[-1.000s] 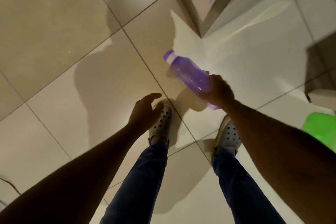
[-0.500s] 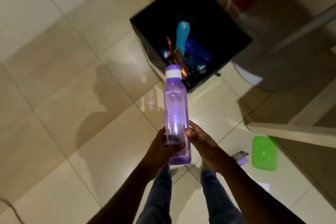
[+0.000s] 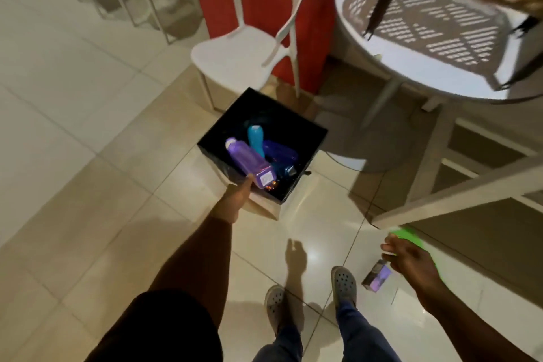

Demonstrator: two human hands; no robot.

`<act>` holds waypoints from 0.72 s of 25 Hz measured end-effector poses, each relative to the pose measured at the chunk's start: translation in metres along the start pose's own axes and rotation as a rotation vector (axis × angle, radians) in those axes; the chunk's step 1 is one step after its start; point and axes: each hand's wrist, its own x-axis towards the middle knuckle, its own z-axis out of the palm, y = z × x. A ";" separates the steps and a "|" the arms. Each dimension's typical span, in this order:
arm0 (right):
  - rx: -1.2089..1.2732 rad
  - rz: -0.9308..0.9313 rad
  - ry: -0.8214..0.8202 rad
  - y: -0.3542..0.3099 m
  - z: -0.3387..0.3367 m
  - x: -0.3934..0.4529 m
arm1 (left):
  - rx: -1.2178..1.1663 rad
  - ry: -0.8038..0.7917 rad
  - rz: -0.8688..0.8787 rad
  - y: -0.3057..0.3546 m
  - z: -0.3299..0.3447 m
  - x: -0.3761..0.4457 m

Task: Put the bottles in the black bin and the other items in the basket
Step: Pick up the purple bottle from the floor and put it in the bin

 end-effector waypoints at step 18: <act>0.346 -0.346 0.627 -0.054 -0.231 -0.122 | 0.570 -0.411 0.891 0.170 0.254 -0.205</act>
